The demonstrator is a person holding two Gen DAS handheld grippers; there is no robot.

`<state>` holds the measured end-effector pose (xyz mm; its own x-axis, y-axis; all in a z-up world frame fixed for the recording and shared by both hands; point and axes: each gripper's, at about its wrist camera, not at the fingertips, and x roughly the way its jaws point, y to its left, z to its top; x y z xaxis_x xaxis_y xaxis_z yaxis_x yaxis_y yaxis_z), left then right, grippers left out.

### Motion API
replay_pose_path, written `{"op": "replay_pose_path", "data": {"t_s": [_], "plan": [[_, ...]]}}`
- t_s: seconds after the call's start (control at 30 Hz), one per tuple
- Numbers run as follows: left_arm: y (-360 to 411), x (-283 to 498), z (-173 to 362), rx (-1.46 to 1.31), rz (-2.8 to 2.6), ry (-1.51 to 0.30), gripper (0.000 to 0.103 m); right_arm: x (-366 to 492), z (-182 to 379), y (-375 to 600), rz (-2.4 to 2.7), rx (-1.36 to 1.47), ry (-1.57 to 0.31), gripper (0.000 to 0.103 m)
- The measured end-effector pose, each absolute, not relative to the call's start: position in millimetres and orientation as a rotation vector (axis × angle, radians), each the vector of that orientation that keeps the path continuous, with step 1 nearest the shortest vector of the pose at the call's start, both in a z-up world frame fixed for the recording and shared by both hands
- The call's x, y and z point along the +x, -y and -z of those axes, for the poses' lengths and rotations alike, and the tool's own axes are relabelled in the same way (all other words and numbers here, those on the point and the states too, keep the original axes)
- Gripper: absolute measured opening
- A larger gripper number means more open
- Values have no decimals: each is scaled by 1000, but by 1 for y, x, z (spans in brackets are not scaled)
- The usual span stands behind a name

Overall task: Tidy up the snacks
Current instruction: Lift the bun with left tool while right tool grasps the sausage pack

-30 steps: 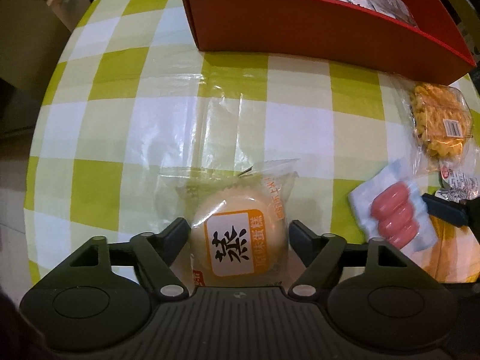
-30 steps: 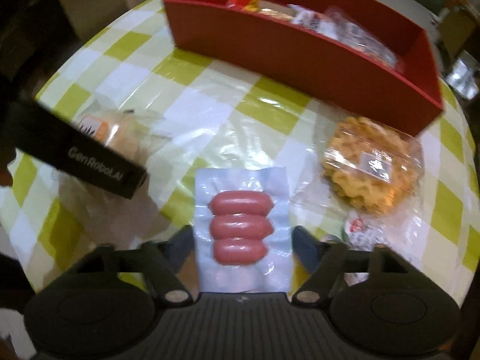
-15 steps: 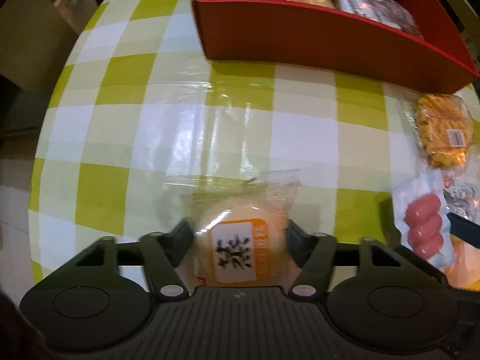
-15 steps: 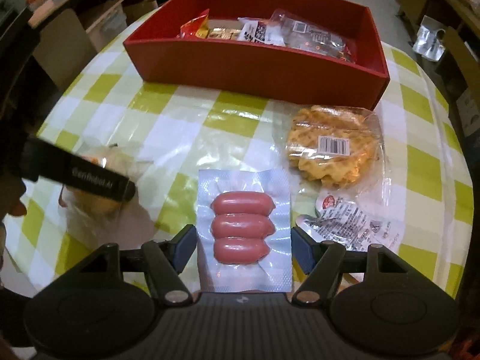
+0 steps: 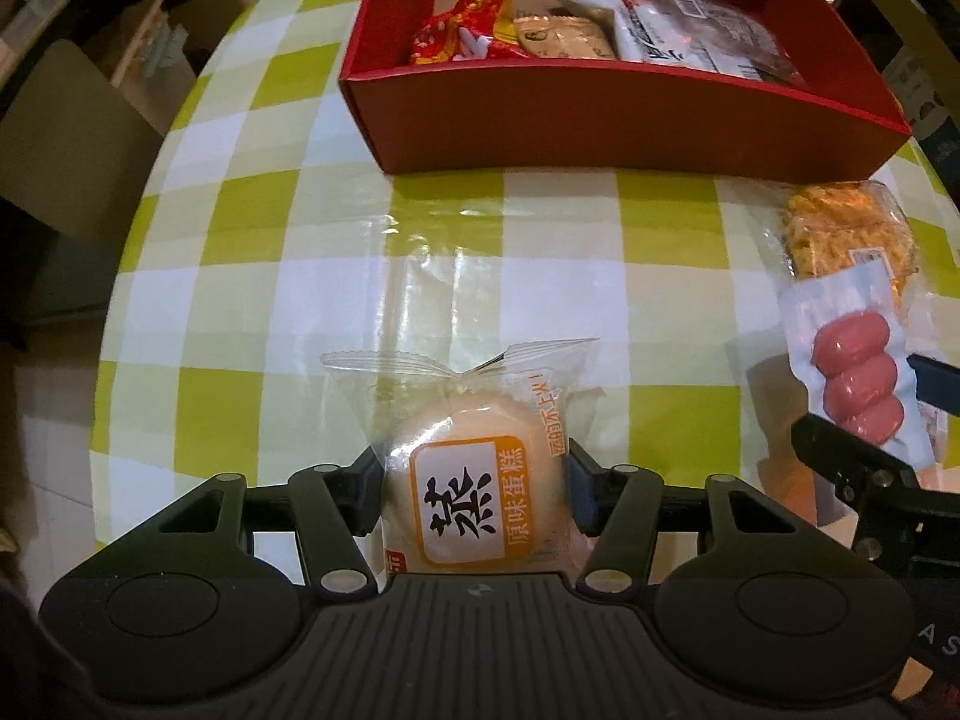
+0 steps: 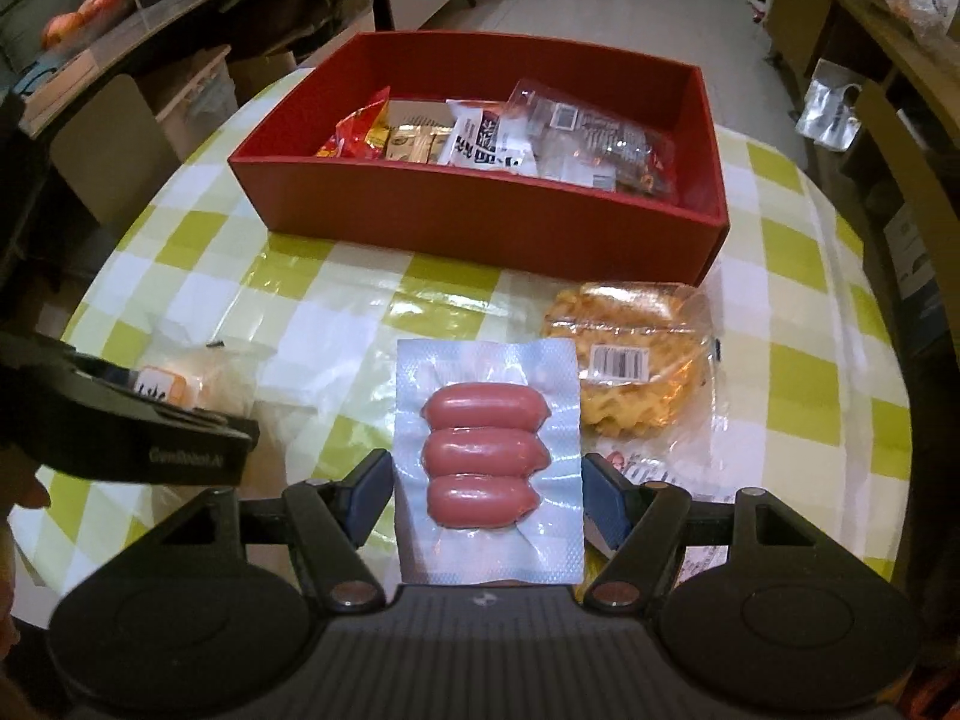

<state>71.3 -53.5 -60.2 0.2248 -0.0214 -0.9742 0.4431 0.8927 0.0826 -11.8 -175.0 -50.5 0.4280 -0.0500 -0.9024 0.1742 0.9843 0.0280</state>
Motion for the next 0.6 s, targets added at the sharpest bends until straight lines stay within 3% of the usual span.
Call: {"op": "replay_pose_path", "data": {"t_s": [0.6], "plan": [[60,70,34,357,365,-1268,65,-9,29,188,172,137,-1059,74]]}}
